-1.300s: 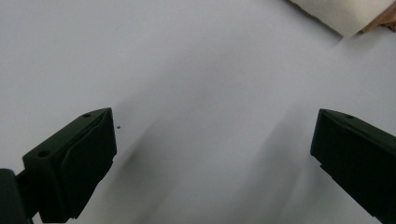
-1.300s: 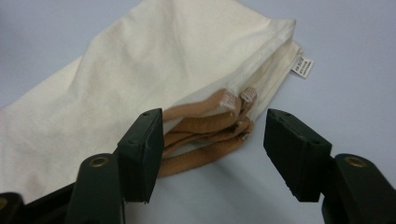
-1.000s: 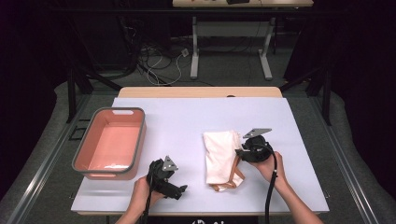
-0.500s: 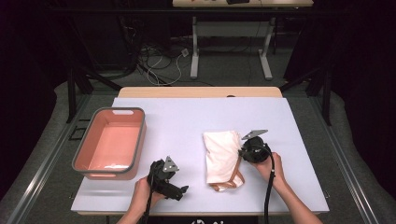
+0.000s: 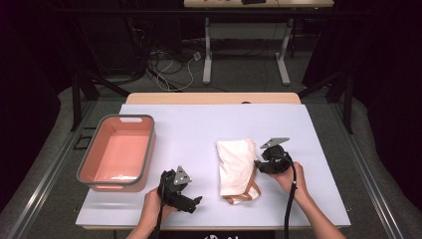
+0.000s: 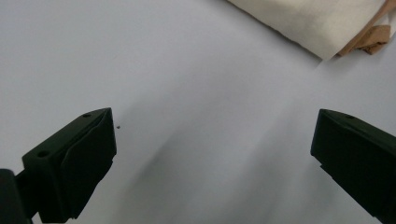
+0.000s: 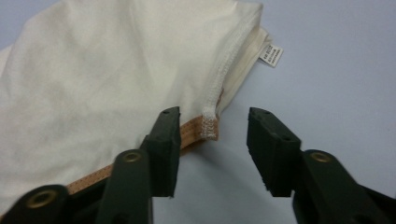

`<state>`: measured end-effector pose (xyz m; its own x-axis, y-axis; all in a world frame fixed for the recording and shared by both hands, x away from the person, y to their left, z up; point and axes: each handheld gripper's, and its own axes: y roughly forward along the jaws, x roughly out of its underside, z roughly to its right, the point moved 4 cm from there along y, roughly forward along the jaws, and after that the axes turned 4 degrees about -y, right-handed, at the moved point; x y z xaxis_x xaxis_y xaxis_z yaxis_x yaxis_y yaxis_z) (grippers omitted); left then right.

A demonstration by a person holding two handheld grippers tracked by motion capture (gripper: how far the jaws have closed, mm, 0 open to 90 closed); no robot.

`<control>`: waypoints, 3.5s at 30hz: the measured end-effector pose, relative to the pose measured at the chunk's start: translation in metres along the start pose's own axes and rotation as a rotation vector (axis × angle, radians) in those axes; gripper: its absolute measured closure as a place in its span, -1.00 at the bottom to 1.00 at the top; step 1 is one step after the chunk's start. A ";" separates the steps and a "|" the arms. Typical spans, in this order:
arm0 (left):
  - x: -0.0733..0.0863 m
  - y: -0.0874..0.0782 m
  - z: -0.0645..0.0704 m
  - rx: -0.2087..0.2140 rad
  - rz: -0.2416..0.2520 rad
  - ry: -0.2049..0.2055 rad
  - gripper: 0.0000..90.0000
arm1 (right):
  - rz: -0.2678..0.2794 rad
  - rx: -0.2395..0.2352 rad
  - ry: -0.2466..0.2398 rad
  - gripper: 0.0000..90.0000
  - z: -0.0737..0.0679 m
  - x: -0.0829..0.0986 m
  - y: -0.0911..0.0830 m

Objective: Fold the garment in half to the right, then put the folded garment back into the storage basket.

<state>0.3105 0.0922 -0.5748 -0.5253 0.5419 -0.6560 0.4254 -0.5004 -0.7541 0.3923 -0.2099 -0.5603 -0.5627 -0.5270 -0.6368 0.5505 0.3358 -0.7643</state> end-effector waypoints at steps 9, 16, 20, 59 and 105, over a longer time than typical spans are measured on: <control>-0.004 0.002 0.012 0.007 0.035 0.061 -1.00 | -0.005 -0.056 -0.023 -0.47 0.007 -0.003 0.006; -0.004 0.001 0.016 0.008 0.060 0.089 -1.00 | 0.004 -0.086 -0.018 -0.64 0.011 -0.006 0.008; -0.005 -0.001 0.015 -0.008 0.080 0.089 -1.00 | 0.010 -0.099 -0.017 -0.72 0.012 -0.007 0.011; -0.020 0.022 0.059 0.062 0.067 0.124 -0.71 | 0.045 -0.046 0.008 -0.36 0.022 -0.046 0.041; -0.024 0.042 0.074 0.103 0.134 0.112 0.90 | 0.072 -0.098 0.130 0.85 0.017 -0.044 0.056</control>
<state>0.2863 0.0086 -0.5883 -0.3811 0.5348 -0.7541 0.4051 -0.6366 -0.6562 0.4581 -0.1811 -0.5736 -0.6023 -0.3954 -0.6935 0.5332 0.4473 -0.7181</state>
